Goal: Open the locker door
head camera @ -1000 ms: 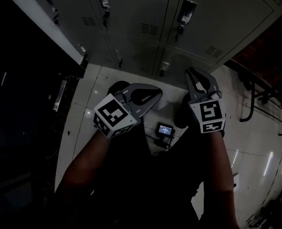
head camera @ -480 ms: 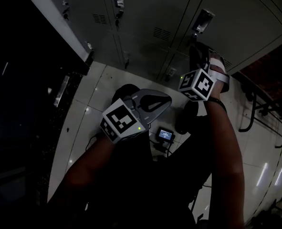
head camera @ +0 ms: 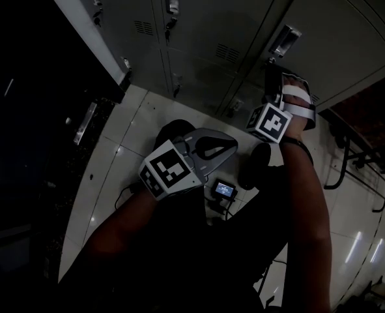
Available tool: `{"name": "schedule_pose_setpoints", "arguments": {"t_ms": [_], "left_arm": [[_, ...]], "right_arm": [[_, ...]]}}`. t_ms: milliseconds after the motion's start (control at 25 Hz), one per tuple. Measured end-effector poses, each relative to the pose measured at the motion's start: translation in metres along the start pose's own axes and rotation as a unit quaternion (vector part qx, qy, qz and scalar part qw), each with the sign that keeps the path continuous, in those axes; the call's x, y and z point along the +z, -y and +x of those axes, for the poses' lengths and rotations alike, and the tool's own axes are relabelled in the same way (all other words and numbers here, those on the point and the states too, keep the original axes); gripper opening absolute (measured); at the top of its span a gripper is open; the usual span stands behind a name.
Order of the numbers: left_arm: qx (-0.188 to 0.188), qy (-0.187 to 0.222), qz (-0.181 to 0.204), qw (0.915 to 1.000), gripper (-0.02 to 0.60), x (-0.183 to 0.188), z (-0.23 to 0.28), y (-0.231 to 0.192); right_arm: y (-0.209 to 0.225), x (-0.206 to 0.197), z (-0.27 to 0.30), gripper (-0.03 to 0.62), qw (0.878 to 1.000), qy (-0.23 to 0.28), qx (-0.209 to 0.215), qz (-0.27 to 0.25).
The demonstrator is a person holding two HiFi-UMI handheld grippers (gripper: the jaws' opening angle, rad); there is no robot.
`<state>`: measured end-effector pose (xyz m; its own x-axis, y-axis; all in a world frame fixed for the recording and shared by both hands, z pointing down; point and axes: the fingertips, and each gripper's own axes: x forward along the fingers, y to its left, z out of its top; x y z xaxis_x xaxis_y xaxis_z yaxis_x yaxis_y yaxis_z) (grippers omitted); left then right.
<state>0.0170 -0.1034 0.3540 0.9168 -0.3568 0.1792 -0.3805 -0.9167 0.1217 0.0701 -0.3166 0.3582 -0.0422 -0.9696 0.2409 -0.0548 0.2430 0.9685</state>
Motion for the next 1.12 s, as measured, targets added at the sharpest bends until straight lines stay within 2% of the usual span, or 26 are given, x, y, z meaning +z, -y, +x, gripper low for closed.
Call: {"name": "schedule_pose_setpoints", "arguments": {"t_ms": [320,600,880,1120], "left_arm": [[0.005,-0.004,0.001,1.0,0.011,-0.004,-0.003,-0.001],[0.006,-0.013,0.002,0.9999,0.011,-0.006,-0.002,-0.002],[0.004,-0.021,0.007,0.9997,0.011,-0.009,0.003,0.0],[0.005,-0.026,0.008,0.9996,0.011,-0.009,0.005,0.0]], "right_arm": [[-0.012,0.003,-0.059,0.038,0.999,0.04,-0.004,0.016],[-0.028,-0.016,-0.126,0.041,0.997,0.063,-0.006,0.049],[-0.041,-0.052,-0.176,0.048,0.997,0.052,0.003,0.051],[-0.047,-0.094,-0.207,0.049,0.999,0.017,-0.001,0.045]]}}
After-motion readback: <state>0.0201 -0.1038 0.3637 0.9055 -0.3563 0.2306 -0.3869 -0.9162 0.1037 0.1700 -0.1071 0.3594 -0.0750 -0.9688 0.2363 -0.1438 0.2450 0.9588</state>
